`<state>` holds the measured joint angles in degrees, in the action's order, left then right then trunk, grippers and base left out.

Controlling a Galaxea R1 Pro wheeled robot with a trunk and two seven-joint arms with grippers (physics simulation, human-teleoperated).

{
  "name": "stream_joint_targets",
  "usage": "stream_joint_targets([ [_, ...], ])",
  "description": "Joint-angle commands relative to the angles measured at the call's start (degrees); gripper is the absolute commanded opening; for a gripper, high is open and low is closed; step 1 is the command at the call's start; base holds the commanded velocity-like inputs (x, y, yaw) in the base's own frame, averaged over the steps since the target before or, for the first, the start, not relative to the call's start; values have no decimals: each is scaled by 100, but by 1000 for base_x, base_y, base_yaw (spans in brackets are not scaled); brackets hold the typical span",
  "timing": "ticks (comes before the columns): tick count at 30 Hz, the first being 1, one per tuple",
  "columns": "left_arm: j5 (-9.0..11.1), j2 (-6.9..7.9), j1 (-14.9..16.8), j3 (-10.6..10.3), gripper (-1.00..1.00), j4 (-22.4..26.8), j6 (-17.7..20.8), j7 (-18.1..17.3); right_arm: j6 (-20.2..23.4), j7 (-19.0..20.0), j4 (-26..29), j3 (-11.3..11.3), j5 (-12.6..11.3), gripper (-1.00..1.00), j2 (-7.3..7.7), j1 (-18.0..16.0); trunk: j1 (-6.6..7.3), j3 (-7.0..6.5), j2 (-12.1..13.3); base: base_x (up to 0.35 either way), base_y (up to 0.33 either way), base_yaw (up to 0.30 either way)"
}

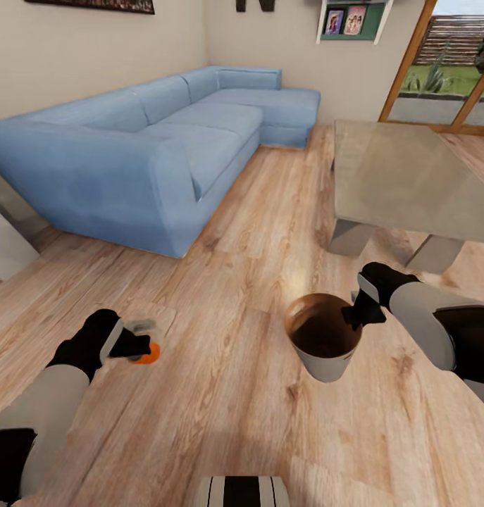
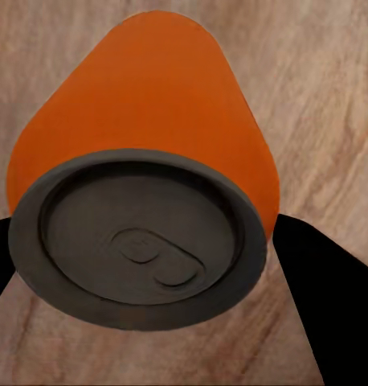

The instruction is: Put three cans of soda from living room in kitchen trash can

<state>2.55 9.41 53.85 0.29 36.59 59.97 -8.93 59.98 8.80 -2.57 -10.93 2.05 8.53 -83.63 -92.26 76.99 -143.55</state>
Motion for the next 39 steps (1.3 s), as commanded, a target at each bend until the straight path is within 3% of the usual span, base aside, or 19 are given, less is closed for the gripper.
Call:
stream_joint_targets([
  [1,30,123,108,-7,-100,27,3,-148,2,36,14,57,-55,-100,-22,59,2,-23,2,0,0,0],
  [4,18,257,366,-130,-100,35,3,-637,2,40,20,56,-55,-100,-80,180,10,-89,6,0,0,0],
  [7,12,389,670,-730,-100,21,3,-1447,2,42,22,56,-56,-100,-135,257,18,-156,10,0,0,0],
  [9,13,677,895,-1347,-100,72,3,-2576,2,43,26,56,-56,-100,-162,294,23,-200,12,0,0,0],
  [10,14,958,1050,-1759,-100,279,3,-3626,2,43,26,56,-56,-100,-193,321,26,-222,14,0,0,0],
  [11,14,1044,1097,-1870,-100,391,3,-3962,2,43,28,56,-54,-100,-216,328,28,-244,15,0,0,0],
  [12,14,1191,1167,-2036,-100,704,3,-4589,2,43,36,54,-48,-100,-272,361,31,-267,16,0,0,0],
  [14,10,1421,1258,-2235,-100,1486,3,-5621,2,43,71,44,-26,-100,-423,458,36,-311,19,0,0,0],
  [17,12,1534,1352,-2292,-100,1973,3,-6282,2,38,82,41,-13,-100,-538,499,44,-377,23,0,0,0],
  [18,6,1578,1469,-2306,-100,2140,3,-6702,2,35,85,40,-6,-100,-597,519,46,-400,24,0,0,0],
  [21,-6,1621,1697,-2321,-100,2321,3,-7380,2,23,95,31,5,-100,-750,559,54,-466,28,0,0,0],
  [24,-2,1622,1893,-2330,-100,2437,3,-7763,2,5,108,16,11,-100,-922,582,81,-528,71,0,0,0],
  [26,-1,1601,2010,-2368,-100,2459,3,-7906,2,-14,118,4,19,-100,-1103,590,125,-564,151,0,0,0],
  [28,-2,1591,2031,-2408,-100,2462,3,-7931,2,-19,120,1,20,-100,-1157,592,169,-600,231,0,0,0],
  [30,-10,1577,2049,-2552,-100,2461,3,-7948,2,-25,126,-6,22,-100,-1228,593,213,-636,312,0,0,0],
  [31,-20,1554,2058,-2833,-100,2452,3,-7939,2,-30,130,-9,22,-100,-1279,593,235,-654,352,0,0,0],
  [33,-25,1516,2062,-3041,-100,2448,3,-7915,2,-31,131,-8,23,-100,-1311,594,279,-690,432,0,0,0],
  [35,-31,1223,2066,-3345,-100,2438,3,-7656,2,-29,133,-7,23,-100,-1351,589,279,-690,432,0,0,0],
  [39,-41,761,2066,-3580,-100,2427,3,-7255,2,-28,142,-6,21,-100,-1377,586,279,-690,432,0,0,0],
])
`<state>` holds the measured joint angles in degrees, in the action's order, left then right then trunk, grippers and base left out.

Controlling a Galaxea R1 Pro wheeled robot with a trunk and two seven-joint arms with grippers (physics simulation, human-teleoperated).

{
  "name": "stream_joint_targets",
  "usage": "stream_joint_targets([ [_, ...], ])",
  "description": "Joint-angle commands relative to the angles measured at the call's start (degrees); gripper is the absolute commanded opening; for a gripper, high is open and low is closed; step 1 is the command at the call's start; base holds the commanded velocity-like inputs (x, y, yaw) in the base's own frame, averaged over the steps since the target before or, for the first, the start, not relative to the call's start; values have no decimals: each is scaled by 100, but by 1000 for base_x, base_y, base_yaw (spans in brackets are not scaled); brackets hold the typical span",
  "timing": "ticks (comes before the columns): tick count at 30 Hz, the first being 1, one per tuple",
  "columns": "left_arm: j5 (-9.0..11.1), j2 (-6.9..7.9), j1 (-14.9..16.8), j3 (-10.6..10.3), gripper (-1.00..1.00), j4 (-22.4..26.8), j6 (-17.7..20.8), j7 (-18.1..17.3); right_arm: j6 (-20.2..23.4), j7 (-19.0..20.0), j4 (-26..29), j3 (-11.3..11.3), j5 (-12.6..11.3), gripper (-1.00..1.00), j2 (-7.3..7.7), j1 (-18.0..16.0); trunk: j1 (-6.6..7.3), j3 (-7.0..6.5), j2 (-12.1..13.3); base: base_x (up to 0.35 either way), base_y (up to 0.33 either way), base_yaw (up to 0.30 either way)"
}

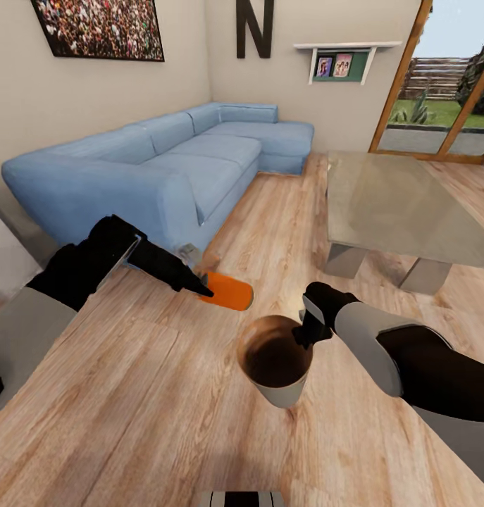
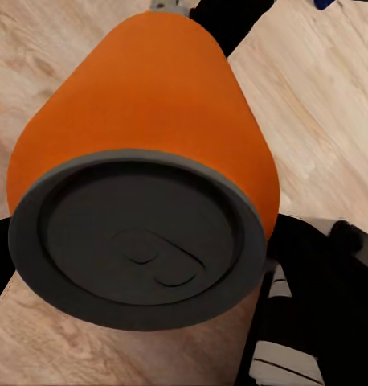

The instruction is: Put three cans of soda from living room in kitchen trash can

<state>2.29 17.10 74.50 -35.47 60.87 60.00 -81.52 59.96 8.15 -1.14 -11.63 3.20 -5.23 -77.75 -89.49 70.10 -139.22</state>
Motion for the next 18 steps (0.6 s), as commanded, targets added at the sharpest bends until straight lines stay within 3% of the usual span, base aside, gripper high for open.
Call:
stream_joint_targets([
  [1,-16,-166,0,-101,-100,-6,0,82,4,37,40,66,-97,-100,-5,-2,1,-1,-1,0,0,0],
  [3,-17,-313,-2,-206,-100,-15,0,168,4,37,103,68,-101,-100,-8,-3,1,-1,-1,0,0,0],
  [4,-16,-494,-4,-312,-100,-25,0,328,4,37,169,67,-105,-100,-29,-3,1,-1,-1,0,0,0],
  [8,-21,-833,-39,-404,-100,-137,0,707,4,37,229,65,-105,-100,-76,-3,1,-1,-1,0,0,0],
  [10,-46,-923,-50,-418,-100,-205,0,831,4,37,238,65,-104,-100,-82,-3,1,-1,-1,0,0,0],
  [15,-459,-1120,-69,-457,-100,-343,0,1021,4,37,252,64,-102,-100,-96,-3,1,-1,-1,0,0,0],
  [18,-742,-1402,-79,-496,-100,-499,0,1085,4,37,256,64,-100,-100,-129,-3,1,-1,-1,0,0,0],
])
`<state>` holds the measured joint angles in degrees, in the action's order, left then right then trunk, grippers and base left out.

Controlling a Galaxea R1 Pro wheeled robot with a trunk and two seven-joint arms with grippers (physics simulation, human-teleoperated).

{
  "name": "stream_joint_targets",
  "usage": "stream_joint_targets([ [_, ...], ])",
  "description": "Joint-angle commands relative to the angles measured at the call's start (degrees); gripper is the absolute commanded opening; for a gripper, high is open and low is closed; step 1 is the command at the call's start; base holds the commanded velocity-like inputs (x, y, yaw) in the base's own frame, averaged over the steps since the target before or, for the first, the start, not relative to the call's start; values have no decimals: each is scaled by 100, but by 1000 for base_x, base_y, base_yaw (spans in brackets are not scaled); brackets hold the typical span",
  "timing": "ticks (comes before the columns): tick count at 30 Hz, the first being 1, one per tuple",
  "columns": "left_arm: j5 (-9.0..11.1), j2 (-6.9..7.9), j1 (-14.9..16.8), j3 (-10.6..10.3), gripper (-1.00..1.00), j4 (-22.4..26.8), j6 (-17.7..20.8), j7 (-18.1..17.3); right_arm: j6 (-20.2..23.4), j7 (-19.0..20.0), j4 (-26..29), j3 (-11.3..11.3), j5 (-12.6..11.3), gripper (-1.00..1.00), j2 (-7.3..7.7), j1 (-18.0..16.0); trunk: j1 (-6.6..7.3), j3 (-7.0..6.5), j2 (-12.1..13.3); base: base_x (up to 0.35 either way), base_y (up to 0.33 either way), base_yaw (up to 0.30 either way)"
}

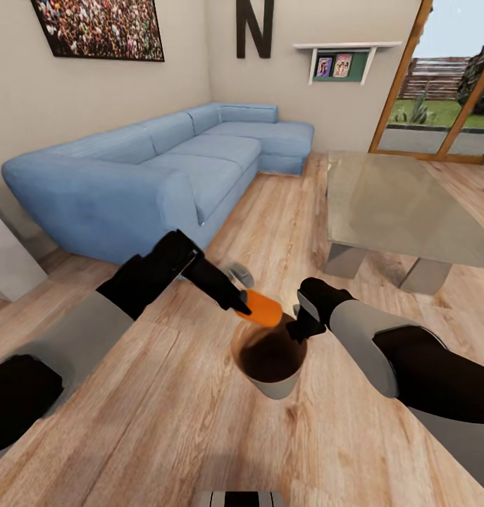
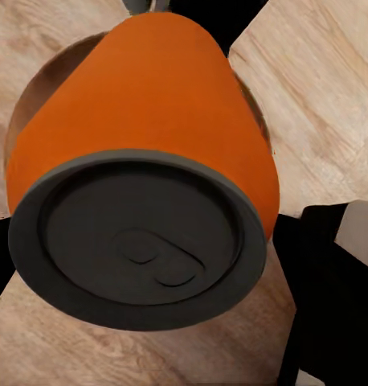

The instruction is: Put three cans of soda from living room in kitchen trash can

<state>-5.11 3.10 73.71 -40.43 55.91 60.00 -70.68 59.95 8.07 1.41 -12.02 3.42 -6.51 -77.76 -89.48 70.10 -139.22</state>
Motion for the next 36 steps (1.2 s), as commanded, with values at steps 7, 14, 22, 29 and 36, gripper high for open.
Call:
stream_joint_targets([
  [7,-649,-315,-55,-51,-100,-353,0,40,5,46,14,104,-120,-100,-22,-2,1,-1,0,0,0,0],
  [14,-749,-645,-203,-143,-100,-604,0,172,5,46,17,110,-121,-100,-25,-2,1,-1,0,0,0,0],
  [22,-762,-802,-282,-307,-100,-810,0,257,5,46,27,112,-130,-100,-35,-2,1,-1,0,0,0,0],
  [29,-753,-935,-388,-495,-100,-1172,0,691,5,46,93,117,-150,-100,-59,-2,1,-1,0,0,0,0],
  [36,-741,-1039,-507,-517,-100,-1366,0,1226,5,48,171,128,-193,-100,-140,-10,1,-1,0,0,0,0],
])
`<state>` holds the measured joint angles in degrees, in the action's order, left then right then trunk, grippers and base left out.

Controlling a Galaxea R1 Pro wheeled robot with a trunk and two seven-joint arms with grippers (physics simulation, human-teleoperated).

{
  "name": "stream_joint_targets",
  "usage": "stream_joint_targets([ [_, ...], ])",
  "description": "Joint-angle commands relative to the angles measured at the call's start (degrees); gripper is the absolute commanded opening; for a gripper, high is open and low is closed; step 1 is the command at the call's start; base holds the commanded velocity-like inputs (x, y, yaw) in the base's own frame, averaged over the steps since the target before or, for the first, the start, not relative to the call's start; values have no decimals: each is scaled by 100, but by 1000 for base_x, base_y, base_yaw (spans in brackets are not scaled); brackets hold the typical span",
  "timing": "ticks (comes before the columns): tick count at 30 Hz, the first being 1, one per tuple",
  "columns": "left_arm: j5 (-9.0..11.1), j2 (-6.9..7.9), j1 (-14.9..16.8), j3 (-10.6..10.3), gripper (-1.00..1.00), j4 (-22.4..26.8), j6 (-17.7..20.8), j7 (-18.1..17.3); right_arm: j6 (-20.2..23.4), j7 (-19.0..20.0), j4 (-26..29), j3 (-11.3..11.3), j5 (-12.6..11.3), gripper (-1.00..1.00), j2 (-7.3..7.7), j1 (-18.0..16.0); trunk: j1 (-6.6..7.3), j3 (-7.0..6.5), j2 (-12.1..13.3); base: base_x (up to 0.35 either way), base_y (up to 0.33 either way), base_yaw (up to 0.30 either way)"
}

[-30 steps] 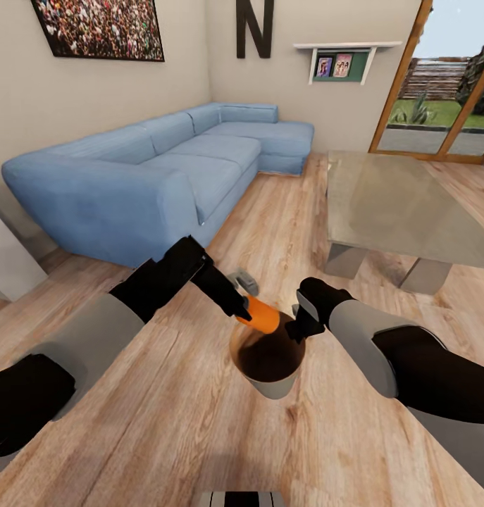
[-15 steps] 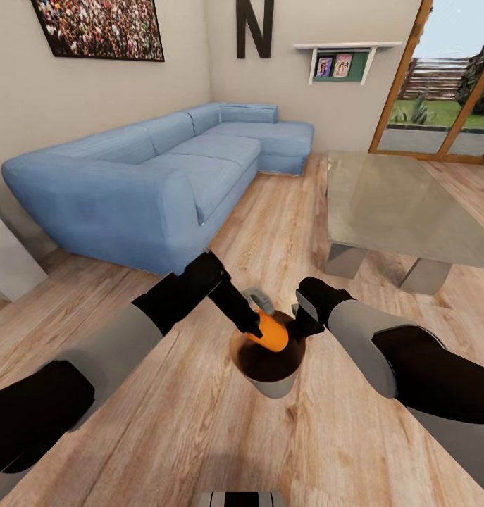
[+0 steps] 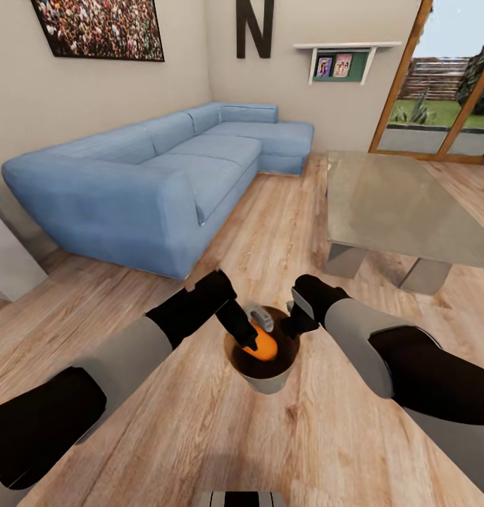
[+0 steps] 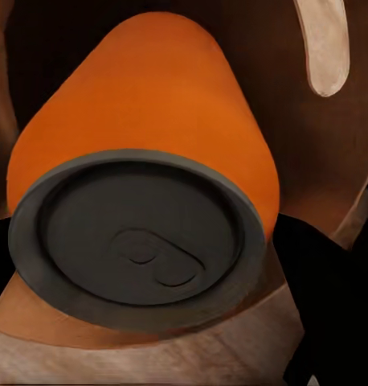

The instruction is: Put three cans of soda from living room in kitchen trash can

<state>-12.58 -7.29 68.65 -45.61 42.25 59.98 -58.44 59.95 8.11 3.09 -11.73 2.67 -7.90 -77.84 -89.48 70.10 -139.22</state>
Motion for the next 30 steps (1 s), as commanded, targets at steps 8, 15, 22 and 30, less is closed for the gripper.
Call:
stream_joint_targets([
  [8,17,-85,-249,-1,-100,-264,2,614,5,47,-5,106,-126,-100,-128,-3,1,-1,0,0,0,0],
  [15,26,-106,-336,-1,-100,-474,2,735,5,46,-29,109,-126,-100,-208,-3,1,-1,0,0,0,0],
  [22,57,-121,-448,-1,-100,-588,2,817,5,48,-33,117,-126,-100,-210,-3,1,-1,0,0,0,0],
  [30,54,-111,-499,-1,100,-545,2,827,5,50,-28,118,-126,-100,-210,-3,1,-1,0,0,0,0],
])
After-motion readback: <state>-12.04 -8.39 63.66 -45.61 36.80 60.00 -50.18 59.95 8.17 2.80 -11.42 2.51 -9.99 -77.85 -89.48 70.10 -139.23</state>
